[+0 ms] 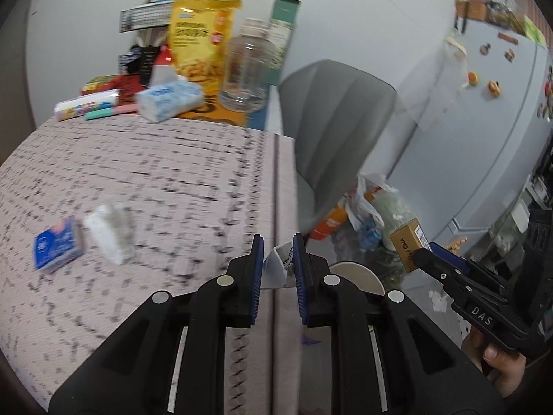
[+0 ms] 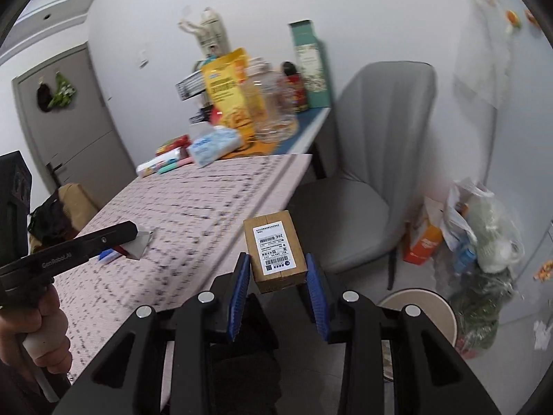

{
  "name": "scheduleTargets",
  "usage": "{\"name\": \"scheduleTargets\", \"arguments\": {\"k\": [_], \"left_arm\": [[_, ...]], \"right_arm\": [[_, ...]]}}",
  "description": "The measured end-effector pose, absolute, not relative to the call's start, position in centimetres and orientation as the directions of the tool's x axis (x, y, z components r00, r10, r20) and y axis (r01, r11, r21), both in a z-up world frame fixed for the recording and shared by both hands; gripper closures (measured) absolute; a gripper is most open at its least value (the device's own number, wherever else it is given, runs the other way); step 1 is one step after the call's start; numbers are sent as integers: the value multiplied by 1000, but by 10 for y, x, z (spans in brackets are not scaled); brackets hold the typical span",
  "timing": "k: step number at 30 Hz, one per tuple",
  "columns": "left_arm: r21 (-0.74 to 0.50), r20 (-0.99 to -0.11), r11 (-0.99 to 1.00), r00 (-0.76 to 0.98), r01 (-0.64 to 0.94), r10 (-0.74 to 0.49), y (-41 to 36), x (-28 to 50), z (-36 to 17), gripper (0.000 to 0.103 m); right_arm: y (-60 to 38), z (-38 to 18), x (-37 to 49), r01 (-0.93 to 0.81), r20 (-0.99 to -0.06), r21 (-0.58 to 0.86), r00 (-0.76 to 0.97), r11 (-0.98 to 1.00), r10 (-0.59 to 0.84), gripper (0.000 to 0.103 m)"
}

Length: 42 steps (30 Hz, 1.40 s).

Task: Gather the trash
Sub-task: 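Carry the wrapper and cardboard box over the bin with both grippers, then open both grippers over the bin to drop the wrapper and box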

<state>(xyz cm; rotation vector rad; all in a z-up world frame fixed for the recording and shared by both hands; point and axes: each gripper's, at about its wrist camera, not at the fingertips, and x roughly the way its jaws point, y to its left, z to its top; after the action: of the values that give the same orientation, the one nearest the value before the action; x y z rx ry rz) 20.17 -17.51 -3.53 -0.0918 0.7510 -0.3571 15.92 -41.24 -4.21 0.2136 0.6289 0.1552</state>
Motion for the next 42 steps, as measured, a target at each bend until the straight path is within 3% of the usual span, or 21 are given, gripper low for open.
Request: {"name": "scheduleTargets", "arguments": {"k": [14,16,18,20,35,36,38,39,40,42], "left_arm": [[-221,-721,885,542,411,-432,-288,238,-74,86],[-214,-733,878,524,427,-434,-304,244,-80,86],[-210,-749,872,500,443,-434,-322,251,-89,86],[-200,-763,866,482,458,-431,-339,257,-98,86],[-249,-827,806,315,536,-465,-437,275,-151,85],[-263,-824,795,301,546,-480,-441,275,-152,81],[-347,-804,744,227,572,-549,-448,277,-152,62],[-380,-791,720,200,582,-579,-448,277,-151,36],[-376,-776,718,225,585,-589,-445,276,-145,23],[-356,-753,731,284,582,-593,-435,276,-135,15]], "right_arm": [[-520,-98,179,163,-635,245,772,956,30,69],[-535,-108,185,202,-637,244,771,949,0,65],[-552,-117,190,229,-634,271,773,935,-5,47],[-565,-123,189,255,-633,285,774,924,-19,44],[-616,-135,142,341,-639,354,768,871,-41,44],[-619,-134,140,348,-639,352,768,869,-48,44],[-624,-131,136,360,-635,350,770,865,-64,44],[-627,-130,134,368,-634,353,770,860,-70,44],[-630,-129,132,380,-634,357,770,853,-78,44],[-636,-126,125,401,-628,371,773,838,-91,43]]}}
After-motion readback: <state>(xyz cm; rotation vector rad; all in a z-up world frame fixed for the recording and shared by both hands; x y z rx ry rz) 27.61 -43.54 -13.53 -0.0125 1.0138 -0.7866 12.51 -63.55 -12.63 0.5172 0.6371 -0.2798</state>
